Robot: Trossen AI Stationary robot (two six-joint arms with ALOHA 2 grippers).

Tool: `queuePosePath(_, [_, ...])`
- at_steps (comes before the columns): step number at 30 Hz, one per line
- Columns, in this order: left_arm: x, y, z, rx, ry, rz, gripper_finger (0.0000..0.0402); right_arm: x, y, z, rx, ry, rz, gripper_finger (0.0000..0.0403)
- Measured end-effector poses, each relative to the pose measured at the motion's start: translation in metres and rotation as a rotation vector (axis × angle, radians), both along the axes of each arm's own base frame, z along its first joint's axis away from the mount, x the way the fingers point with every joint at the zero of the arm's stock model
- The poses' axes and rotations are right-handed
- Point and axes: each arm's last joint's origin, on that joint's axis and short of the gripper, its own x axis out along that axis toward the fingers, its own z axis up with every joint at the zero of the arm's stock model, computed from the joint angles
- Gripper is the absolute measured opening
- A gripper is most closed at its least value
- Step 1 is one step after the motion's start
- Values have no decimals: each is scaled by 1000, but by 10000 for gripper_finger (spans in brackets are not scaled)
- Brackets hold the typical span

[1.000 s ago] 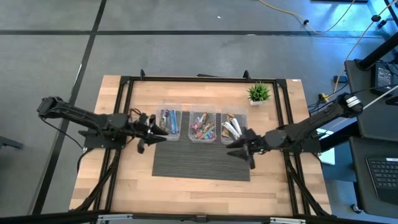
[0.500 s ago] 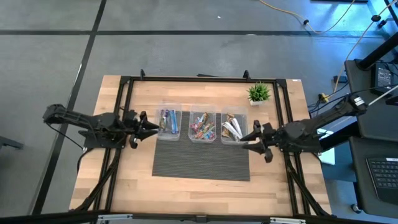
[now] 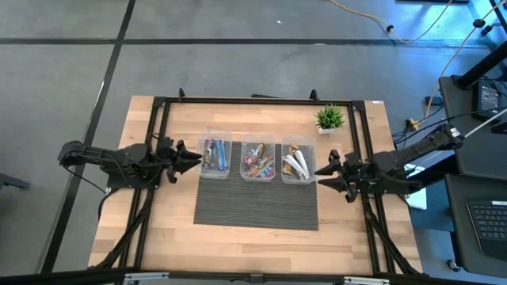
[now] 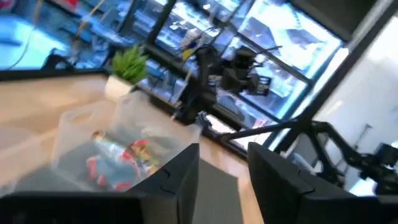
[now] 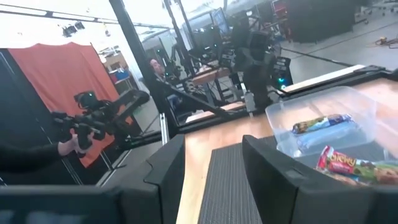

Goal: Pick and place Granola Bars by type
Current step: Return to Home Position

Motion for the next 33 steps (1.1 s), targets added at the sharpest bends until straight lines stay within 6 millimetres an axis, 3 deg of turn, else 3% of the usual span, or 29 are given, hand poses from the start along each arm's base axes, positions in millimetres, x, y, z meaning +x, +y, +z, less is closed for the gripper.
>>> queuePosePath(6, [1, 3, -2, -10, 22, 16, 130, -3, -1, -8, -19, -9, -3, 163])
queuePosePath(14, [1, 7, -2, 16, 20, 37, 130, -14, -6, -34, -3, -93, -4, 163])
queuePosePath(33, [1, 10, -2, 91, 33, 54, 130, -32, -17, -39, -117, -78, -91, 163])
